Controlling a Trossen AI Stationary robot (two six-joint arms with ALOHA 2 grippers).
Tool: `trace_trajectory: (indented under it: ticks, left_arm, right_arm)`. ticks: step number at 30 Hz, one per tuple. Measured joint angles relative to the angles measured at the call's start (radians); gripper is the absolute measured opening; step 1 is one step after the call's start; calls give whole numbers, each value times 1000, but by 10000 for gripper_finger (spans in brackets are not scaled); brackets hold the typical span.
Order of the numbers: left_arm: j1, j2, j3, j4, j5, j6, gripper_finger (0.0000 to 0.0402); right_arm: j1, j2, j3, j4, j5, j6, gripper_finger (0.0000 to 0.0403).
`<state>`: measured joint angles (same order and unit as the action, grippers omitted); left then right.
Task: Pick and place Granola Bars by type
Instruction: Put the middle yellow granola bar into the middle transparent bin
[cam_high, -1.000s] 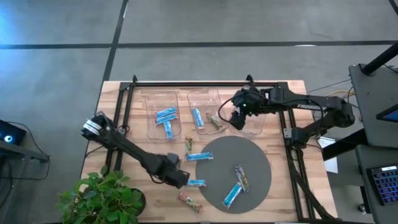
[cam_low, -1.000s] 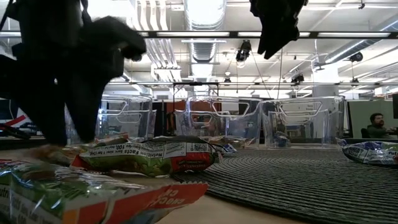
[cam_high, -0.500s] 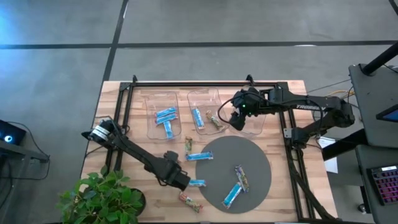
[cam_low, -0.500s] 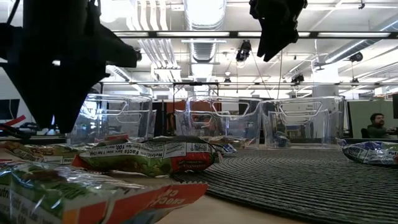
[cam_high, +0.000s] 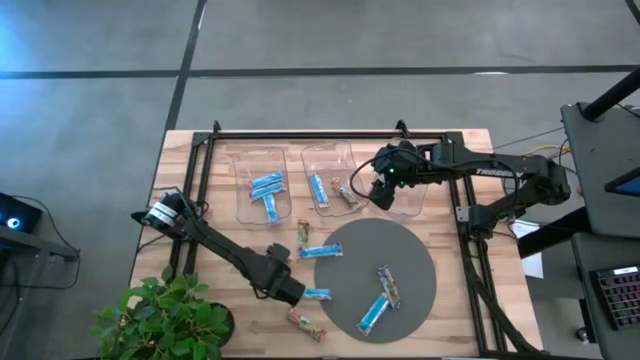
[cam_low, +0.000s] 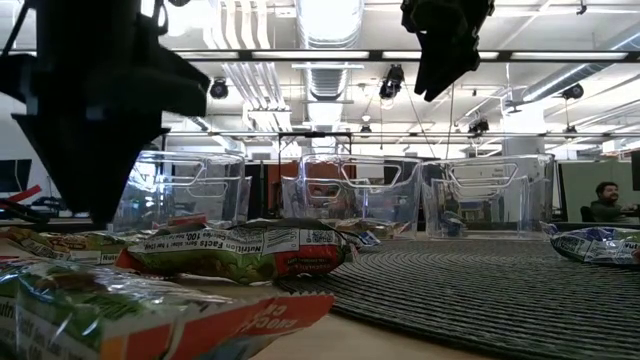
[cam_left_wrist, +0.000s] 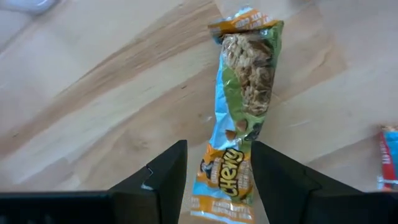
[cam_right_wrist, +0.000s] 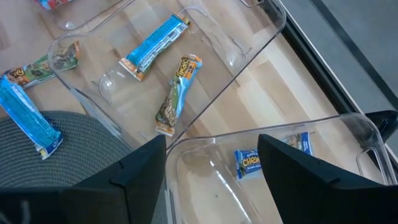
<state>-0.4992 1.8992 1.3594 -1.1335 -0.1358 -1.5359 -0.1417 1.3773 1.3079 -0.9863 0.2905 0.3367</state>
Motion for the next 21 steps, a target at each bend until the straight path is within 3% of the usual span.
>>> trace_trajectory:
  ticks: [13,21]
  left_arm:
    - [0,-4,-136,234,50,55,161]
    - [0,-5,-143,250,48,84,148]
  right_arm:
    - [0,0,0,1,0,0,244]
    - [0,0,-1,1,0,-4,244]
